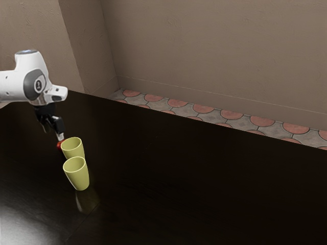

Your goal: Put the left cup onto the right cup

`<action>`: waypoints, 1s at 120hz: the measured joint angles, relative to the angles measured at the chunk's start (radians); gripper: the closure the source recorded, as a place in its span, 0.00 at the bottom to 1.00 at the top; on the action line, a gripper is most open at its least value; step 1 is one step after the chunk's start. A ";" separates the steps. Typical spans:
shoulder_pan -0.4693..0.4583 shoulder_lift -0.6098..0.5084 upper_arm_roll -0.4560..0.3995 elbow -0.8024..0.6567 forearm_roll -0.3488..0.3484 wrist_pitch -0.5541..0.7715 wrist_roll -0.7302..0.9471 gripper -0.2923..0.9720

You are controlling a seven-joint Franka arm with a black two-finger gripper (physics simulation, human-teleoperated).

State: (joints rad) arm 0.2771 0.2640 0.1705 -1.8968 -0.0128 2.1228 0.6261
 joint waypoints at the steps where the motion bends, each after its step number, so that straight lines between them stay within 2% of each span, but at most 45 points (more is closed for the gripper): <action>1: 0.000 0.002 0.000 0.000 -0.001 0.000 0.000 0.25; 38: -0.007 0.052 -0.024 0.085 -0.008 -0.020 0.023 0.25; 76: -0.018 0.054 -0.025 0.076 -0.010 -0.032 0.116 0.25; 120: -0.019 0.109 -0.025 0.079 -0.010 -0.025 0.177 0.25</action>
State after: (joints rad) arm 0.2576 0.3725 0.1459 -1.8177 -0.0223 2.0976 0.8027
